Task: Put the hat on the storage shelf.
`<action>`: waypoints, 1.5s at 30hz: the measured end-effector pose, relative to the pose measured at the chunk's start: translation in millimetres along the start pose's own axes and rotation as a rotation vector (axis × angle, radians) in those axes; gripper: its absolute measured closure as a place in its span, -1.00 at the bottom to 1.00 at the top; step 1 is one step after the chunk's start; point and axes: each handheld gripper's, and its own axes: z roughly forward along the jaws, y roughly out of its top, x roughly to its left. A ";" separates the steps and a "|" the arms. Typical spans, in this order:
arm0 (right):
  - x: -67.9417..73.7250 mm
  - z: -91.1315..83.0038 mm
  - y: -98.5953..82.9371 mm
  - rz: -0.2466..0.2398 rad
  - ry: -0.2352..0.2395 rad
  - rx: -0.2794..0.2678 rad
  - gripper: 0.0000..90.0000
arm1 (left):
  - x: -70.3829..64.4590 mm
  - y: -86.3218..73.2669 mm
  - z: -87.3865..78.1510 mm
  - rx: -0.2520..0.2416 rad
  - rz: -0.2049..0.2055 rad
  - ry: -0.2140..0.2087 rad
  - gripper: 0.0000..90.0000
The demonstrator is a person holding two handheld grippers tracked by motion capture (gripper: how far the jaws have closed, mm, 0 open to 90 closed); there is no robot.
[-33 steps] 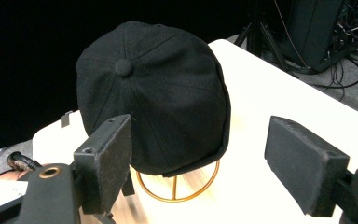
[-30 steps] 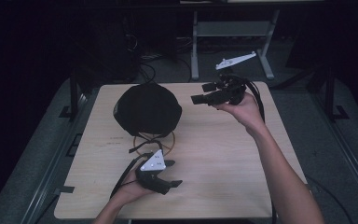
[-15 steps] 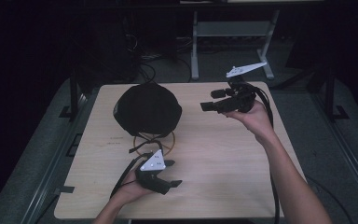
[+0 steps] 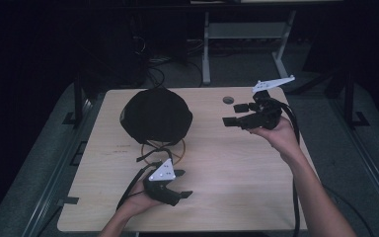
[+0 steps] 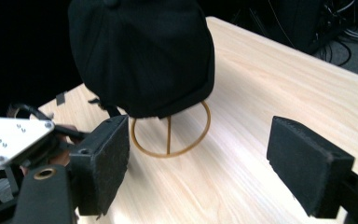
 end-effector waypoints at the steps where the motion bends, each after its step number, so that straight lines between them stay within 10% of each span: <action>1: -0.2 -1.1 -2.3 0.004 0.000 0.000 -0.54 | -0.2 -0.1 0.1 0.002 -0.002 -0.001 -0.40; 45: -15.5 -27.1 -110.4 0.115 -0.024 0.035 -0.56 | 0.6 -2.1 0.7 0.010 -0.012 0.000 -0.40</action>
